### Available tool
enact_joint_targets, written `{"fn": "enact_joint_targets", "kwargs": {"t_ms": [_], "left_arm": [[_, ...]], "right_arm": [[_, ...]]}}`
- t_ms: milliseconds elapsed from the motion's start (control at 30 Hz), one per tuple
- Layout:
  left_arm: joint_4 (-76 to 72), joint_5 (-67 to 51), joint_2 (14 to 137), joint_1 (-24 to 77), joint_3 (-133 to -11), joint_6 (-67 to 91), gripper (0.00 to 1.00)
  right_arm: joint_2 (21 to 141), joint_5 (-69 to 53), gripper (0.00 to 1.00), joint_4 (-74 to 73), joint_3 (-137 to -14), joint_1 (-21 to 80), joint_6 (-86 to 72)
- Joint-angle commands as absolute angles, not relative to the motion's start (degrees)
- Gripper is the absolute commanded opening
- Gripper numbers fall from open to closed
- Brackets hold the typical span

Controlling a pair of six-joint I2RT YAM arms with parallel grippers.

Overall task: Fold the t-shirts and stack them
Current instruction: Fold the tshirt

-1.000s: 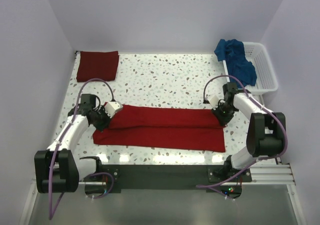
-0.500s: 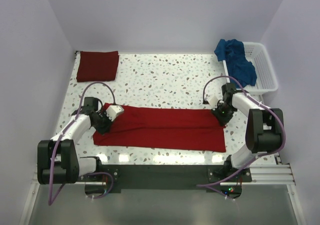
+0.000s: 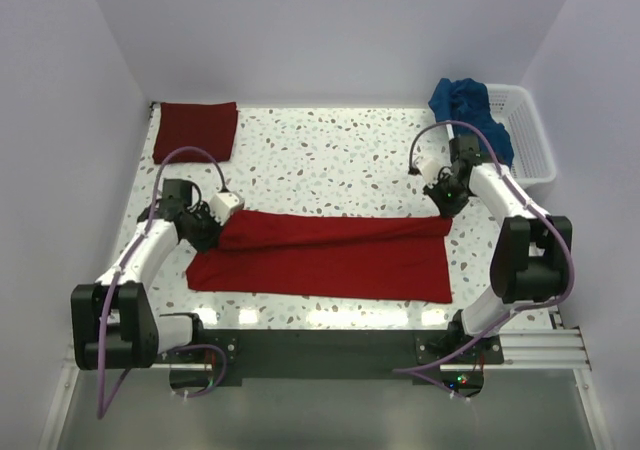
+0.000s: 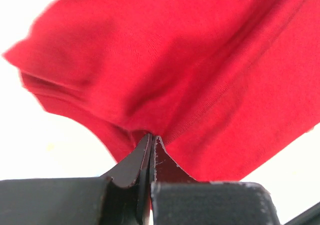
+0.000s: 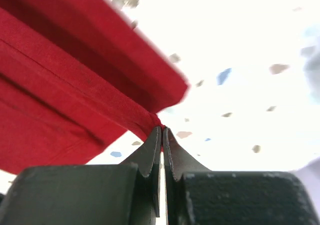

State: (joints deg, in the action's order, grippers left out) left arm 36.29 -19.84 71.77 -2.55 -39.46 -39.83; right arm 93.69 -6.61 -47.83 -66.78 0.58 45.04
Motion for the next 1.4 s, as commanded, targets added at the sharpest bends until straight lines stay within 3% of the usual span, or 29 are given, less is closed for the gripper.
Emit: {"fn": "enact_joint_targets", "kwargs": {"t_ms": [0, 300, 667, 867, 1100, 1367], "left_arm": [[37.52, -22.23, 68.12, -3.34, -45.61, -38.41, 0.00], [37.10, -22.68, 63.99, -3.78, -45.09, -38.59, 0.00], [36.12, -23.20, 69.52, -3.69, -54.49, -34.98, 0.00], [30.61, -21.80, 69.17, -3.78, -55.46, -31.39, 0.00], [22.25, -18.72, 77.51, -3.69, -62.31, -26.20, 0.00], [22.67, -20.48, 81.39, -3.69, -67.77, -25.31, 0.00]], "right_arm": [[91.06, -5.89, 0.00, -50.45, -71.71, 0.18, 45.52], [87.89, -5.54, 0.00, -48.00, -65.83, 0.18, 47.46], [94.74, -5.45, 0.00, -47.99, -79.44, 0.09, 44.39], [95.80, -4.92, 0.00, -45.53, -81.38, 0.18, 43.16], [98.70, -2.29, 0.00, -38.59, -83.76, 0.18, 38.51], [99.49, -1.76, 0.00, -36.56, -85.78, 0.18, 36.91]]}}
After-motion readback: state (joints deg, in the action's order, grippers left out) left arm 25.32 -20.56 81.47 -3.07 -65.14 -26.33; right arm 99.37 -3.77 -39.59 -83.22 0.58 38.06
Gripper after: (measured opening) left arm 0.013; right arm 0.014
